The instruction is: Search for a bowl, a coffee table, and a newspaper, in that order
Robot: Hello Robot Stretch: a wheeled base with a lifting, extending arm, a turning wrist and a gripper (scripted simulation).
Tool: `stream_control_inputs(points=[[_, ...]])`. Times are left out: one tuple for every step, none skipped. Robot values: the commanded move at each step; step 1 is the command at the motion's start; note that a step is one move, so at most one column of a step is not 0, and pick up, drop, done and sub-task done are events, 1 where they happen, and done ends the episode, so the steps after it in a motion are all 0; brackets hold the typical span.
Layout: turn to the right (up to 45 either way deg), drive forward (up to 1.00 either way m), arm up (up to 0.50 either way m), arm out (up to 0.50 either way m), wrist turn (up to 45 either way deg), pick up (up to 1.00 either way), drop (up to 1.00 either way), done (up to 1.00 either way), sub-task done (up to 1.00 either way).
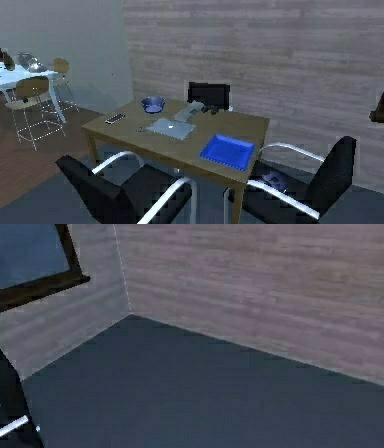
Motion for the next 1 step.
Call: stream_control_inputs(points=[[0.0,0.0,0.0,0.0,0.0,0.0,0.0,1.0,0.0]])
